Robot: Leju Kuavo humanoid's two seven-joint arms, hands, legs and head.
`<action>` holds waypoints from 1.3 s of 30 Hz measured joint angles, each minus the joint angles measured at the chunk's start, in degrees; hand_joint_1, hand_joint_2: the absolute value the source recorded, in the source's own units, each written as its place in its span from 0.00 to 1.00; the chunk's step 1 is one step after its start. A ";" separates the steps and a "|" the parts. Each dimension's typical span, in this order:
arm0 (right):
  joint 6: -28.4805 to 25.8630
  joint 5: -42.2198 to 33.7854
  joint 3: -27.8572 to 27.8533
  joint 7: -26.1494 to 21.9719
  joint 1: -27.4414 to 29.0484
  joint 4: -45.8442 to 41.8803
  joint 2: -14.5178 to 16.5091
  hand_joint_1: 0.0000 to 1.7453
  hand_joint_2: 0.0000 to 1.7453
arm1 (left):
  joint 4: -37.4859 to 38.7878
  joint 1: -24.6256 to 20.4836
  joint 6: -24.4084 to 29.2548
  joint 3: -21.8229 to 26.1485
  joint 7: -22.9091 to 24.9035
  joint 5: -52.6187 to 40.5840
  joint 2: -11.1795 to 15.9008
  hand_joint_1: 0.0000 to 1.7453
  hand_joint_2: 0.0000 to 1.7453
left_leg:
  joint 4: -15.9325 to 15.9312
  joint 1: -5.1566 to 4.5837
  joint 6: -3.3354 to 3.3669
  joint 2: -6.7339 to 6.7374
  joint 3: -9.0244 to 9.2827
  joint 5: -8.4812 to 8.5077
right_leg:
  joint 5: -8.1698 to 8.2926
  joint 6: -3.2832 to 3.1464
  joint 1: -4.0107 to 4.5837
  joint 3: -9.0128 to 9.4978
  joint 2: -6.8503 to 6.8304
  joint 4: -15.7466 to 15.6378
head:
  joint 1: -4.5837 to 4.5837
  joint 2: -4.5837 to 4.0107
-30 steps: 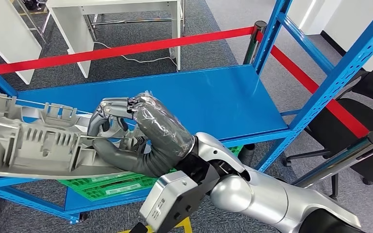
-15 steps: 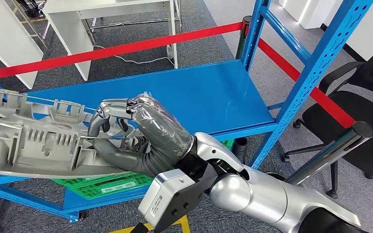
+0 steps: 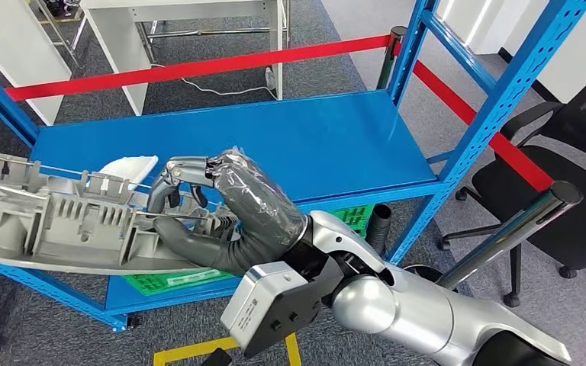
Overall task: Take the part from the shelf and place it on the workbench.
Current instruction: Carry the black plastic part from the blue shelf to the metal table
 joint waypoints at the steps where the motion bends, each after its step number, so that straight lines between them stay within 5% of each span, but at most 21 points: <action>1: -0.09 0.01 0.00 0.15 0.22 0.02 -0.07 1.00 1.00 | 0.01 0.03 -0.01 -0.01 0.02 -0.05 0.03 0.00 1.00 | 0.16 -0.06 0.00 0.02 -0.70 0.41 | -0.10 0.03 0.00 0.15 0.00 1.66 | 0.02 0.00; 2: -0.16 0.05 0.01 0.30 0.39 0.04 -0.11 1.00 1.00 | 0.01 0.04 -0.02 -0.01 0.05 -0.11 0.05 0.00 1.00 | 0.39 -0.10 -0.04 0.03 -1.42 0.77 | 0.84 -0.03 0.00 1.27 0.00 1.24 | 0.05 0.00; 4: -0.31 0.23 0.02 0.60 0.55 0.04 -0.15 1.00 1.00 | 0.01 0.04 -0.03 -0.02 0.09 -0.22 0.10 0.00 1.00 | 1.02 -0.13 -0.24 0.00 -2.78 1.31 | 3.33 -0.47 0.08 6.07 0.02 -5.19 | 0.06 0.00; 7: -0.68 0.56 0.01 0.94 0.65 0.03 -0.11 1.00 1.00 | -0.01 0.06 -0.03 -0.02 0.10 -0.32 0.16 0.00 1.00 | 1.74 -0.10 -1.12 -0.02 -4.21 2.18 | 3.48 -1.24 0.58 11.18 0.09 -13.91 | 0.02 0.00; 10: -0.96 0.63 0.01 1.11 0.86 0.09 -0.11 1.00 1.00 | 0.01 0.12 -0.08 -0.04 0.17 -0.41 0.23 0.00 1.00 | 1.97 0.21 -2.17 -0.13 -4.86 2.49 | 4.28 -2.29 0.74 10.96 -0.03 -14.98 | 0.00 0.00; 12: -1.27 0.63 0.01 1.12 0.92 0.24 -0.11 1.00 1.00 | 0.01 0.15 -0.15 -0.08 0.25 -0.50 0.31 0.00 1.00 | 4.72 0.30 -2.76 -0.25 -5.75 -0.70 | 5.29 -3.04 0.50 10.39 -0.28 -15.40 | -0.18 0.00; 14: -1.67 0.63 0.01 1.01 1.06 0.49 -0.11 1.00 1.00 | -0.01 0.09 -0.19 -0.12 0.40 -0.52 0.37 0.00 1.00 | 11.17 0.37 -3.23 -0.27 -7.30 -5.66 | 6.13 -3.39 0.51 9.39 -0.48 -15.29 | -0.37 0.00; 16: -2.02 0.63 0.00 0.77 1.39 0.82 -0.11 1.00 1.00 | -0.01 0.00 -0.21 -0.13 0.60 -0.52 0.43 0.00 1.00 | 16.31 0.44 -3.52 -0.26 -7.84 -7.62 | 6.98 -3.40 0.50 8.06 -0.61 -14.98 | -0.42 0.00; 18: -2.36 0.63 -0.02 0.54 1.75 1.15 -0.13 1.00 1.00 | -0.01 -0.09 -0.23 -0.13 0.70 -0.52 0.50 0.00 1.00 | 14.39 0.51 -3.58 -0.26 -5.14 -5.38 | 7.78 -3.19 0.43 6.53 -0.63 -14.47 | -0.44 0.00; 21: -2.75 0.62 -0.16 0.15 1.95 1.50 -0.14 1.00 1.00 | -0.02 -0.49 -0.26 -0.13 0.77 -0.52 0.64 0.00 1.00 | 3.72 0.40 -3.22 -0.35 1.88 -3.13 | 8.82 -2.40 0.47 4.67 -0.59 -13.59 | -0.44 0.00; 23: -2.90 0.48 -0.27 -0.07 2.02 1.81 -0.15 1.00 1.00 | -0.04 -0.71 -0.27 -0.13 0.80 -0.52 0.71 0.00 1.00 | 0.84 0.08 -2.52 -0.43 3.14 -3.54 | 9.76 -1.69 0.52 4.11 -0.64 -13.54 | -0.42 0.00; 25: -2.95 0.16 -0.37 -0.20 2.15 2.26 -0.21 1.00 1.00 | -0.05 -0.76 -0.27 -0.14 0.87 -0.46 0.79 0.00 1.00 | 0.59 -0.01 -1.51 -0.30 2.53 -2.74 | 10.26 -1.01 0.40 3.86 -0.65 -13.66 | -0.42 0.00; 27: -2.90 -0.36 -0.50 -0.29 2.30 2.80 -0.38 1.00 1.00 | -0.08 -0.91 -0.27 -0.14 0.92 -0.34 0.84 0.00 1.00 | 0.36 0.09 -0.53 -0.07 1.56 -1.55 | 7.33 -0.43 0.28 3.01 -0.58 -11.47 | -0.25 0.00; 29: -2.72 -1.08 -0.59 -0.36 2.60 3.32 -0.55 1.00 1.00 | -0.09 -1.08 -0.27 -0.13 0.92 -0.19 0.87 0.00 1.00 | 0.38 0.03 -0.01 0.02 0.05 -0.29 | 1.60 -0.07 0.20 1.34 -0.55 -5.11 | -0.02 0.00; 31: -2.49 -1.63 -0.61 -0.41 3.09 3.84 -0.70 1.00 1.00 | -0.09 -1.09 -0.27 -0.13 0.92 -0.10 0.94 0.00 1.00 | 0.53 -0.18 0.12 0.05 -1.78 1.01 | -1.11 0.04 0.20 0.44 -0.55 1.21 | 0.04 0.00; 33: -2.35 -1.96 -0.61 -0.43 3.48 4.39 -0.85 1.00 1.00 | -0.09 -1.08 -0.27 -0.13 0.92 -0.09 1.01 0.00 1.00 | 0.83 -0.41 0.10 0.06 -3.75 2.23 | 1.06 -0.22 0.23 2.49 -0.54 1.31 | 0.05 0.00; 35: -2.33 -2.25 -0.66 -0.36 3.64 4.89 -0.94 1.00 1.00 | -0.10 -1.08 -0.27 -0.13 0.97 -0.06 1.07 0.00 1.00 | 1.25 -0.62 -0.11 0.02 -5.53 3.29 | 3.21 -0.90 0.43 7.87 -0.52 -5.54 | 0.04 0.00; 37: -2.45 -2.56 -0.79 -0.19 3.69 5.33 -0.94 1.00 1.00 | -0.11 -1.07 -0.27 -0.13 1.04 0.01 1.15 0.00 1.00 | 1.51 -0.65 -0.59 0.00 -6.60 4.32 | 2.41 -1.54 0.77 12.69 -0.42 -13.12 | -0.01 0.00; 39: -2.77 -3.09 -0.97 0.23 3.77 5.88 -0.95 1.00 1.00 | -0.11 -1.06 -0.27 -0.13 1.07 0.15 1.23 0.00 1.00 | 1.30 -0.35 -1.30 0.01 -7.04 5.54 | 2.02 -2.05 1.20 13.79 -0.26 -15.97 | 0.04 0.00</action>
